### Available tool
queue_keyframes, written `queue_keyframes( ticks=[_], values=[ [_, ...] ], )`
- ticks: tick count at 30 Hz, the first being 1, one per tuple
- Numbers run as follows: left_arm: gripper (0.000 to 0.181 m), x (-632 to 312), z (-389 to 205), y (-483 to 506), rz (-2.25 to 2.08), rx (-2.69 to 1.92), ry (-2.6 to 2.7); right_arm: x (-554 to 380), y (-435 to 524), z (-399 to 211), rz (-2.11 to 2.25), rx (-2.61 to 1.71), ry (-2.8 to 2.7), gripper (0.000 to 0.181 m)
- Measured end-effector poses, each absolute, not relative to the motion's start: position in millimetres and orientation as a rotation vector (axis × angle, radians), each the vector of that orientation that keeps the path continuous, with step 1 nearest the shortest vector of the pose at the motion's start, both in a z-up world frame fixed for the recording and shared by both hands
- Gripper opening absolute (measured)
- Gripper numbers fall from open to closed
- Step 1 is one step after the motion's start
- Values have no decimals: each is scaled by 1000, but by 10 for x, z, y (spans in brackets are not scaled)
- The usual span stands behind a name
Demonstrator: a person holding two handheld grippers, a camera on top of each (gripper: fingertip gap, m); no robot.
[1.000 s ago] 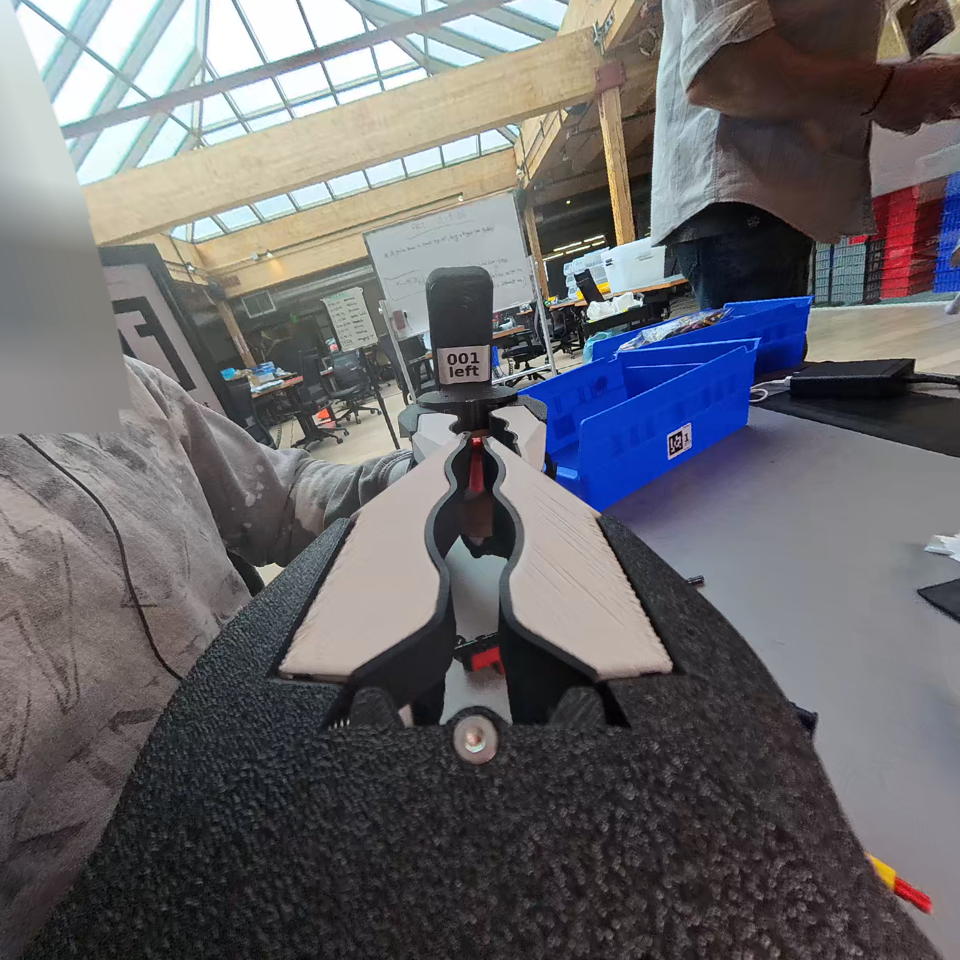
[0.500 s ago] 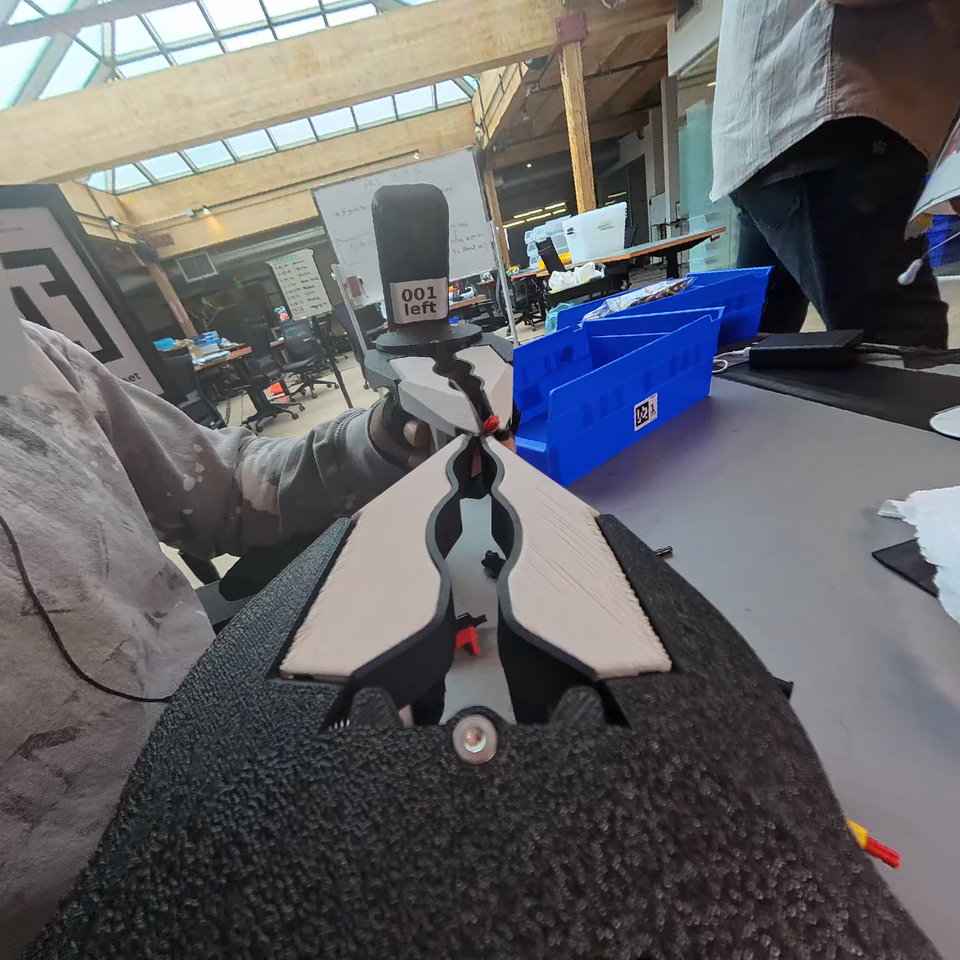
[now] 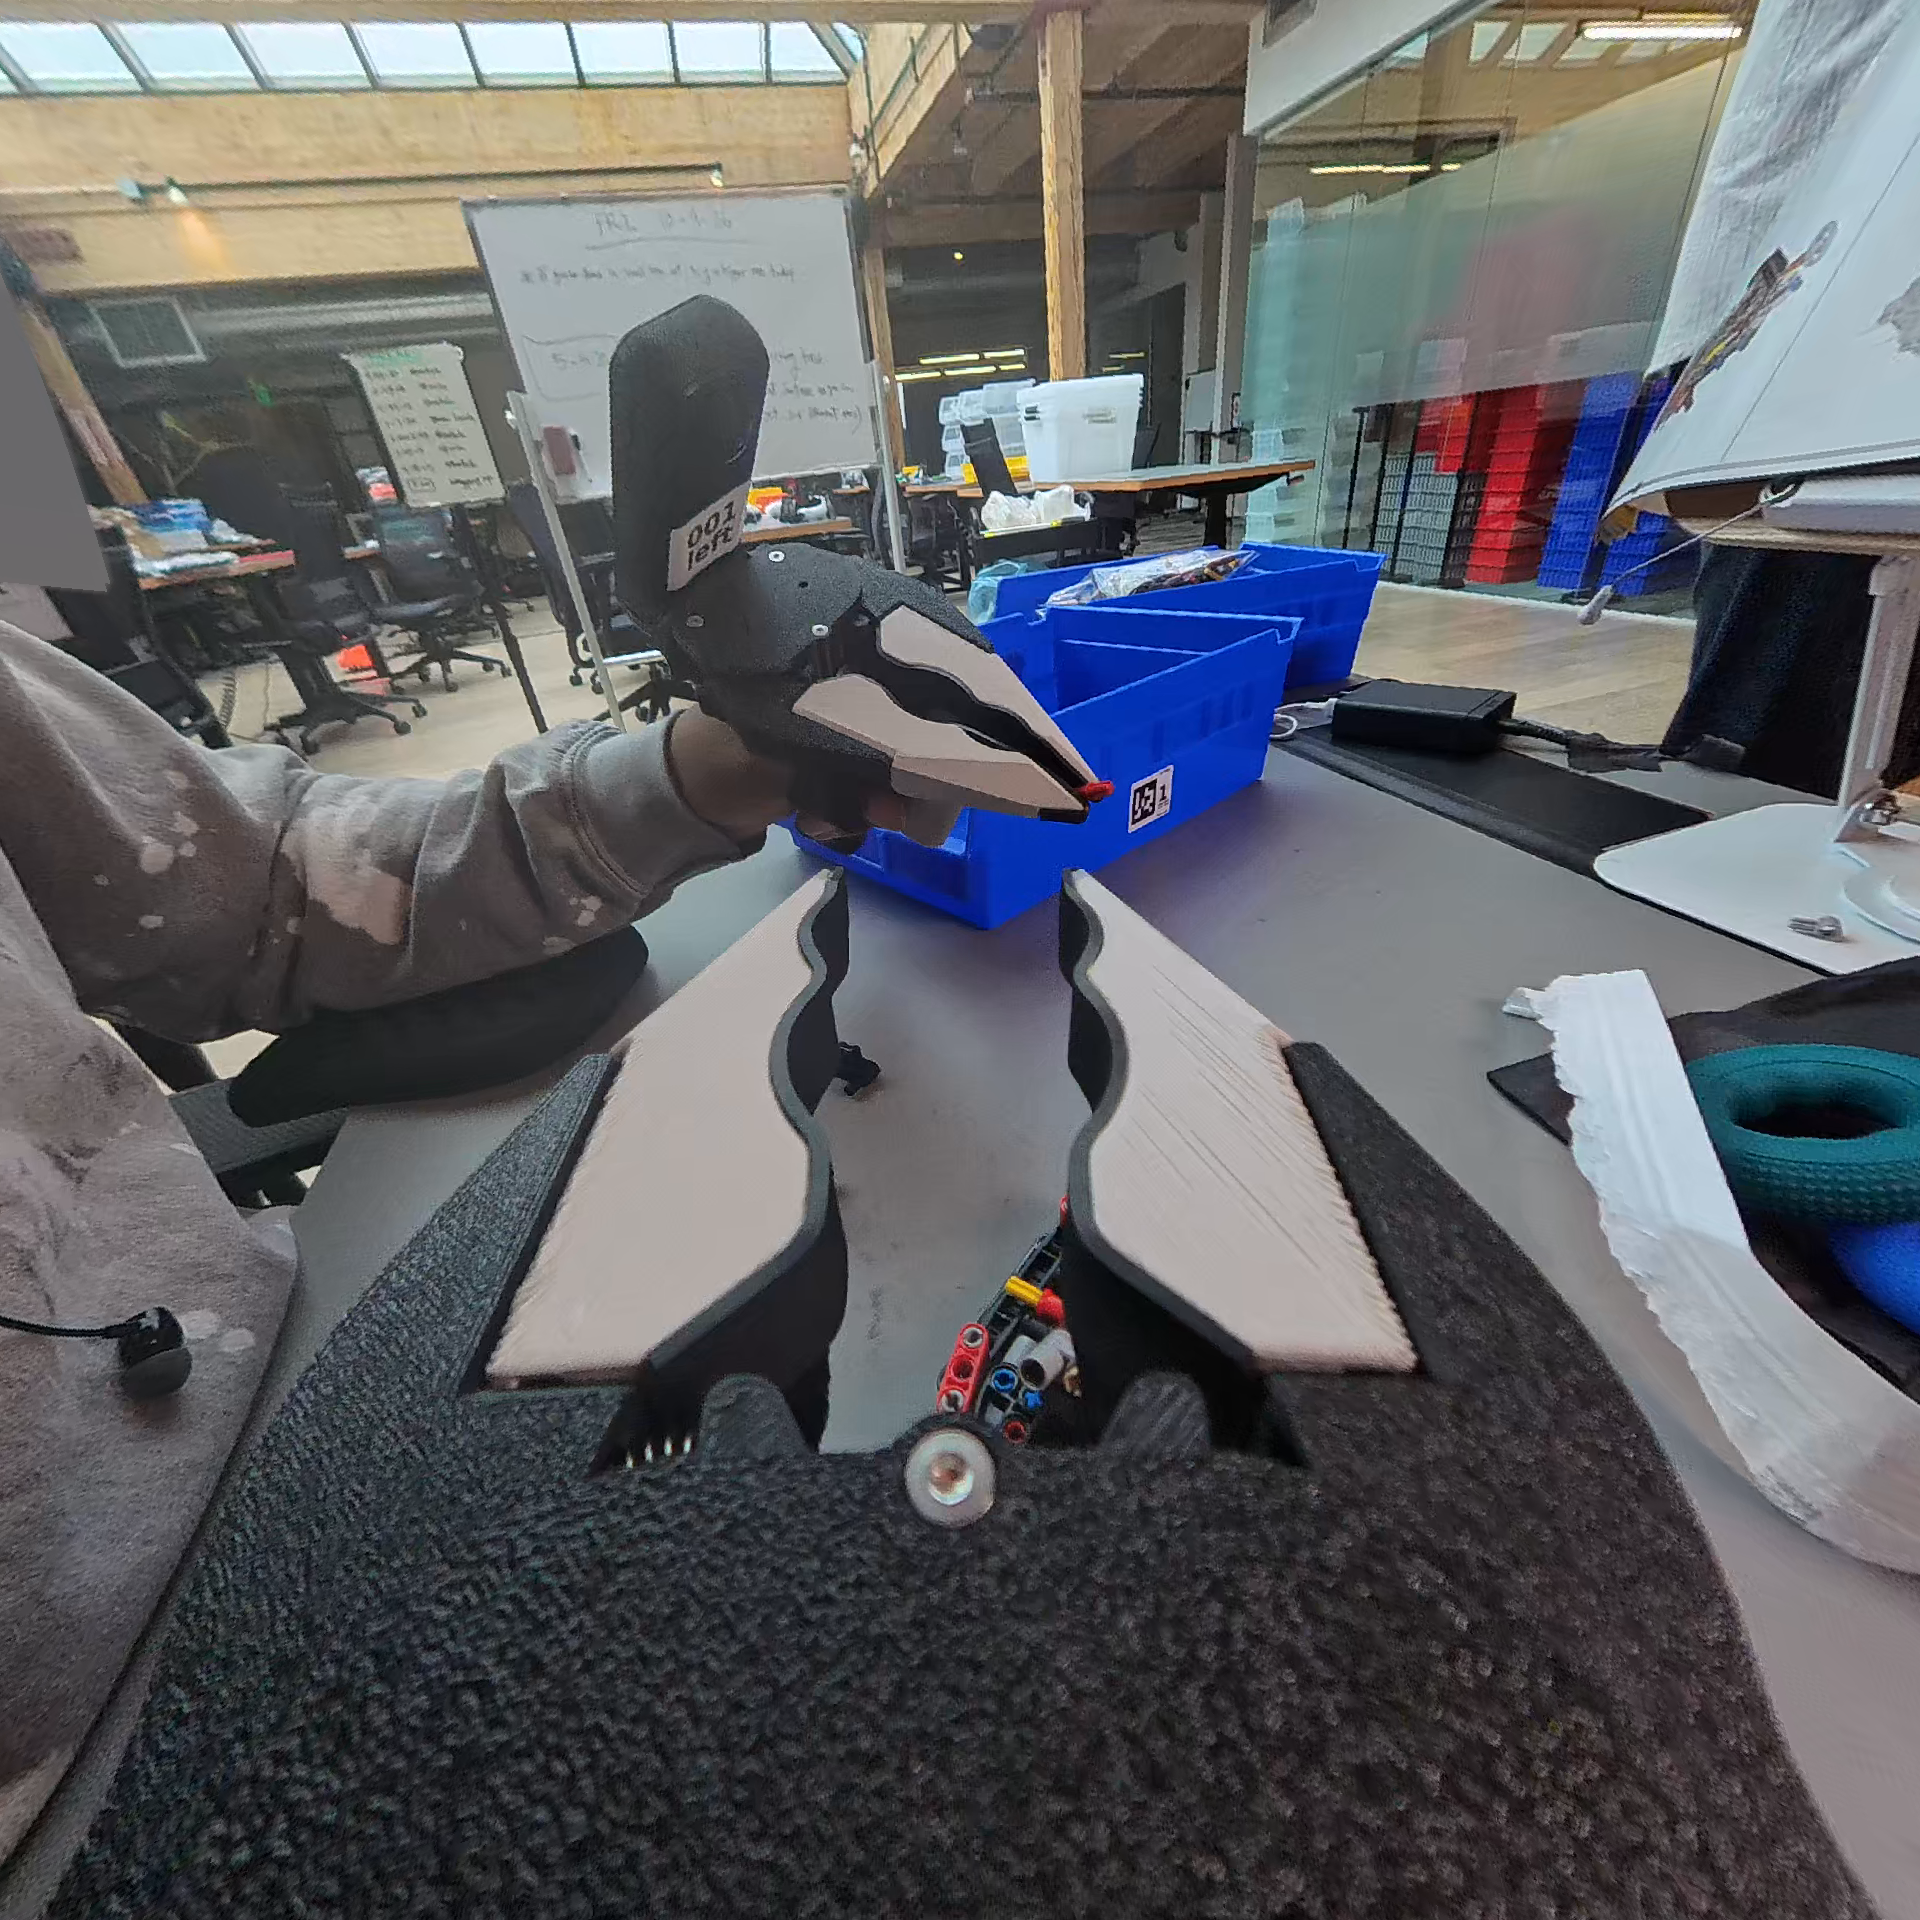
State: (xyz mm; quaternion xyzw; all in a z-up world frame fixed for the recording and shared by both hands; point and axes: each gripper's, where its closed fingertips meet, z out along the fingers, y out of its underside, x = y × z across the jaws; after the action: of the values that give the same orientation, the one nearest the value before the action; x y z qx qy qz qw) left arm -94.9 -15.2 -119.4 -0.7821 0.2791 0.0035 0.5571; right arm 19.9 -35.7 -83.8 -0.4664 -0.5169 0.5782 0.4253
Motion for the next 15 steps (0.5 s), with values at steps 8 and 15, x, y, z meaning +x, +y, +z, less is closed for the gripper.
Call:
queue_keyframes(
  ticks=[8,15],
  values=[
    [5,-1093,-2028,-36,218,-2234,641,240,-92,-958,1291,-1243,-1296,0],
    [11,-1106,-2236,68,3,-2319,454,352,298,-1154,1105,-1334,-1267,2]
  ],
)
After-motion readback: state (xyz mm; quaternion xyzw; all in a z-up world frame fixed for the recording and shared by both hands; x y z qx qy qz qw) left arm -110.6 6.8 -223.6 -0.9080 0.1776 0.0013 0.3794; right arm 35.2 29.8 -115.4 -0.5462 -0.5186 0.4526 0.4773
